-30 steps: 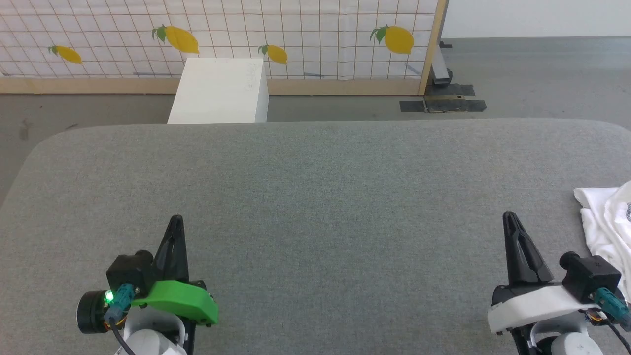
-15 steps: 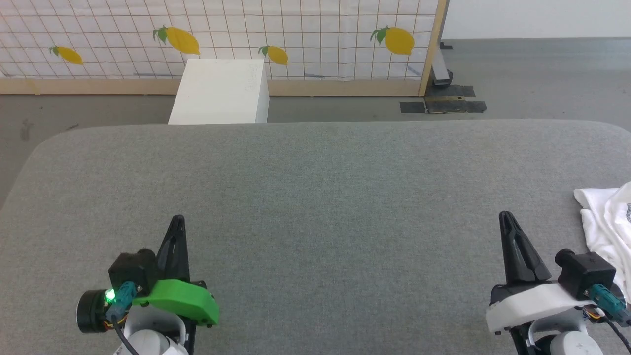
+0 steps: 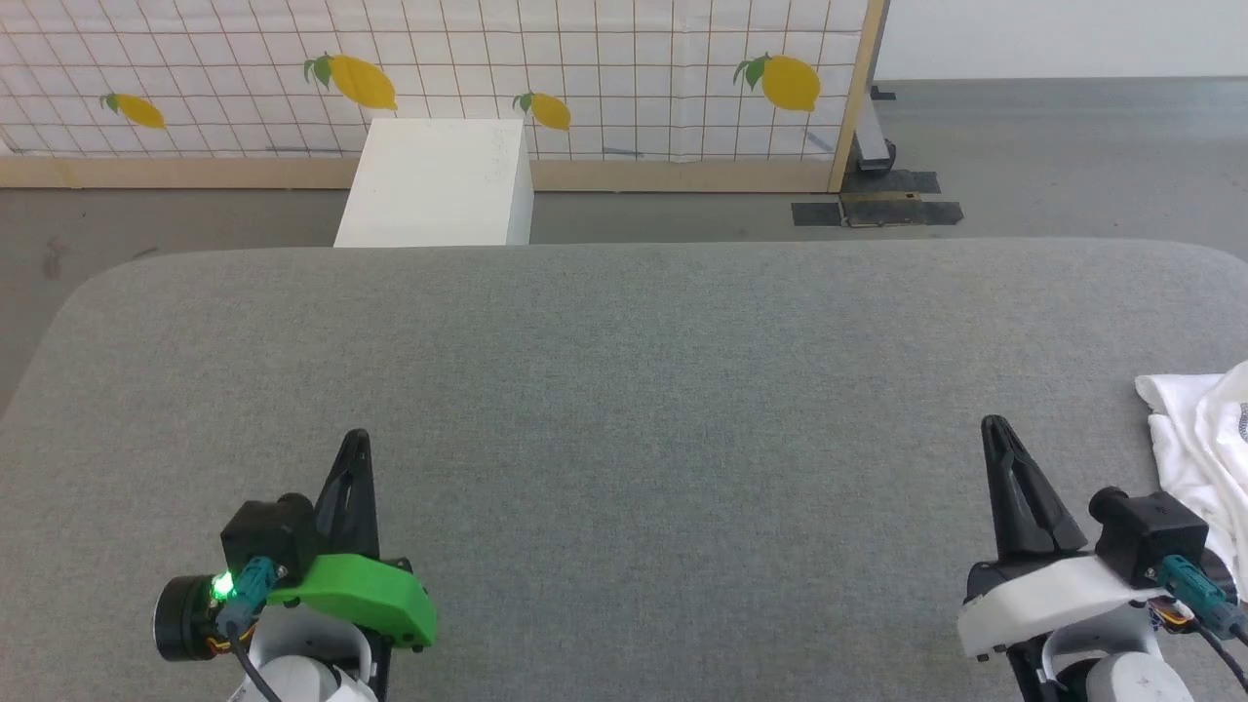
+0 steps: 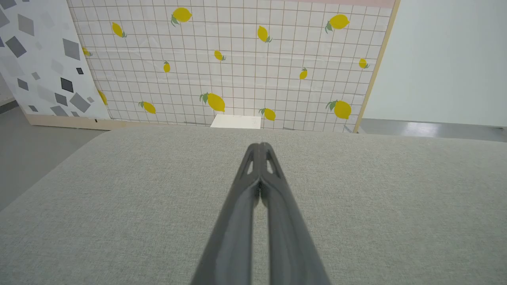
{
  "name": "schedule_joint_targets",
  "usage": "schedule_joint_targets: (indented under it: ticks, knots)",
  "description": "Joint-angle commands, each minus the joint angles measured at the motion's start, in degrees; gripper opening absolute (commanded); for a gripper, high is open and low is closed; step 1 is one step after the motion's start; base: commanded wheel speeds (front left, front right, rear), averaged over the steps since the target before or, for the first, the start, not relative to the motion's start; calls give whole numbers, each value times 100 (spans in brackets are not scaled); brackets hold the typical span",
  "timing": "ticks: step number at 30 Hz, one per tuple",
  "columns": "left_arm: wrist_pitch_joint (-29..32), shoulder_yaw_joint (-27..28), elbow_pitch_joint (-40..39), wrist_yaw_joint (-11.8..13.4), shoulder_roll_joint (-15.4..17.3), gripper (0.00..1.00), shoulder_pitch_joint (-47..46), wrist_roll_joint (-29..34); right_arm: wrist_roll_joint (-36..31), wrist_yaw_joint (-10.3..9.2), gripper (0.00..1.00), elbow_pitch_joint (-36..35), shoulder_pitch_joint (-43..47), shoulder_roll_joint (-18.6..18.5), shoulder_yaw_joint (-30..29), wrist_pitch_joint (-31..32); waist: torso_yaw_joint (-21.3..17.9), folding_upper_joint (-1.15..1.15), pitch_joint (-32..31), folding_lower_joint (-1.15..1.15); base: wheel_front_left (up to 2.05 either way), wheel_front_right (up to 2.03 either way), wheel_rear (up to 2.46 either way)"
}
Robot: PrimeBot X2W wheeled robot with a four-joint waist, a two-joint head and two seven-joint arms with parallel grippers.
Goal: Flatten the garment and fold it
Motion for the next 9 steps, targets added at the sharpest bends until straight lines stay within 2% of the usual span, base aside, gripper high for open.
schedule_joint_targets:
  ticks: [1, 9]
  knots:
    - [42, 12, -50, 35, -17, 0, 75, 103, -58, -4, 0, -47, 42, 1, 17, 38, 1, 0, -2, 0, 0, 0, 0]
    - [135, 19, -128, 41, -30, 0, 105, 173, -135, -4, 0, -100, 48, 1, 34, 131, 4, 0, -9, 0, 0, 0, 0]
